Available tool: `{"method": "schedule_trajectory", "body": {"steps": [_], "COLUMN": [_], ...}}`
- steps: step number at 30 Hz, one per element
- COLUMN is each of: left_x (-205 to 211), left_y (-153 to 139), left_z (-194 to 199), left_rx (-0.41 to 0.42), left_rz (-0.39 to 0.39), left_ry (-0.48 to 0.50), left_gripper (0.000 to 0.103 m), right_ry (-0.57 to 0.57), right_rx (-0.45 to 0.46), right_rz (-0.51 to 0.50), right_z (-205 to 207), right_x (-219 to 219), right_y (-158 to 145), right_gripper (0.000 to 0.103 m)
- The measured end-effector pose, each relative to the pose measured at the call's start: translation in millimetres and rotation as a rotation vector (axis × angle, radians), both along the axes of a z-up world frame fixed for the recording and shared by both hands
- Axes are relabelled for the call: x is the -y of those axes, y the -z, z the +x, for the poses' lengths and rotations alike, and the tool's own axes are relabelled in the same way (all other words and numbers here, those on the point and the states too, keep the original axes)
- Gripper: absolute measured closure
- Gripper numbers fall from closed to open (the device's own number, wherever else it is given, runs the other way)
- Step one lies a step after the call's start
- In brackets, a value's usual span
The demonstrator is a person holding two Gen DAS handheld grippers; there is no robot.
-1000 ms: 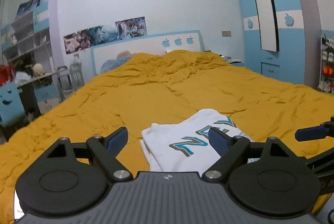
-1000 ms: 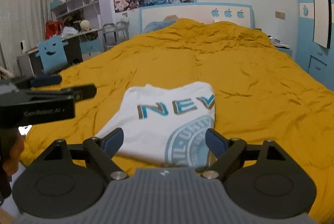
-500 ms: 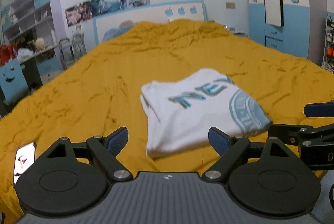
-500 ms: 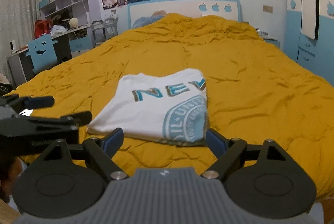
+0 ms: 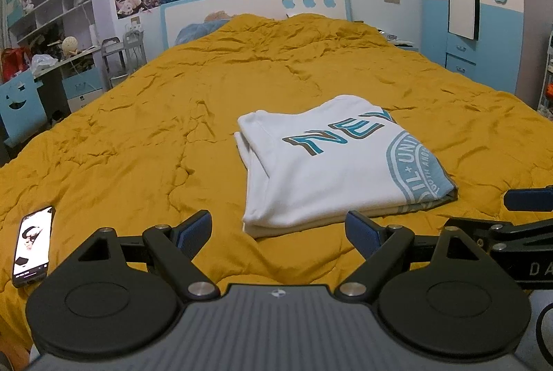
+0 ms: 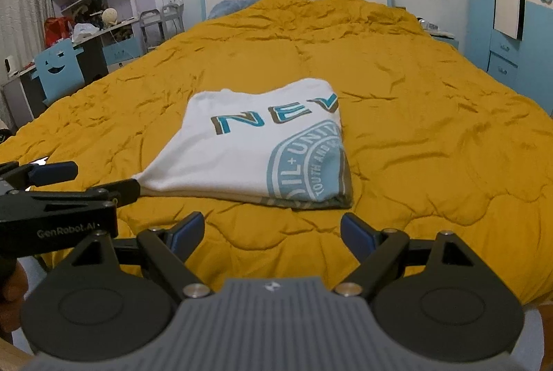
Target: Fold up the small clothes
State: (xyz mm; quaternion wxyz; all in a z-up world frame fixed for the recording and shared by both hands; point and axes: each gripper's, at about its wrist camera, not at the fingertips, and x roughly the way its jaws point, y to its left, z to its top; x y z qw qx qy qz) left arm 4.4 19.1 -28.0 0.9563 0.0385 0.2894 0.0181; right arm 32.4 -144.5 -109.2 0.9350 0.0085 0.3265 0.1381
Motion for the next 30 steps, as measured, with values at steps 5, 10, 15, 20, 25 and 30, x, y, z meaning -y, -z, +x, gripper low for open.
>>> {"method": "schedule_trajectory", "body": {"steps": [5,10,15,20,25,30], "left_x": [-0.4,0.3,0.8,1.0,-1.1,-2.5], "left_y": [0.0,0.3,0.0,0.5,0.6,1.5], "left_z": [-0.5,-0.5,-0.1,0.0,0.9,1.7], "left_rx": [-0.002,-0.003,0.0,-0.004,-0.011,-0.018], "left_rz": [-0.002,-0.002,-0.003,-0.004,-0.007,-0.01], "left_ry": [0.003,0.012,0.018,0.017,0.011,0.008], "left_gripper": [0.002,0.002,0.002,0.002,0.002,0.002], "right_ry": [-0.004,-0.002,-0.001,0.0,0.0,0.004], "right_rx": [0.003,0.0,0.001,0.002,0.002,-0.002], "right_rz": [-0.007,-0.009,-0.009,-0.01,-0.008,-0.01], "right_z": [-1.2,-0.8,-0.9,-0.8,-1.7,-1.6], "right_x": [-1.0,-2.1,-1.1,-0.9,-1.4,-1.8], "right_y": [-0.4,-0.4,-0.2,-0.2,-0.7,-0.2], "right_gripper": [0.021,0.021,0.021,0.021,0.021,0.021]}}
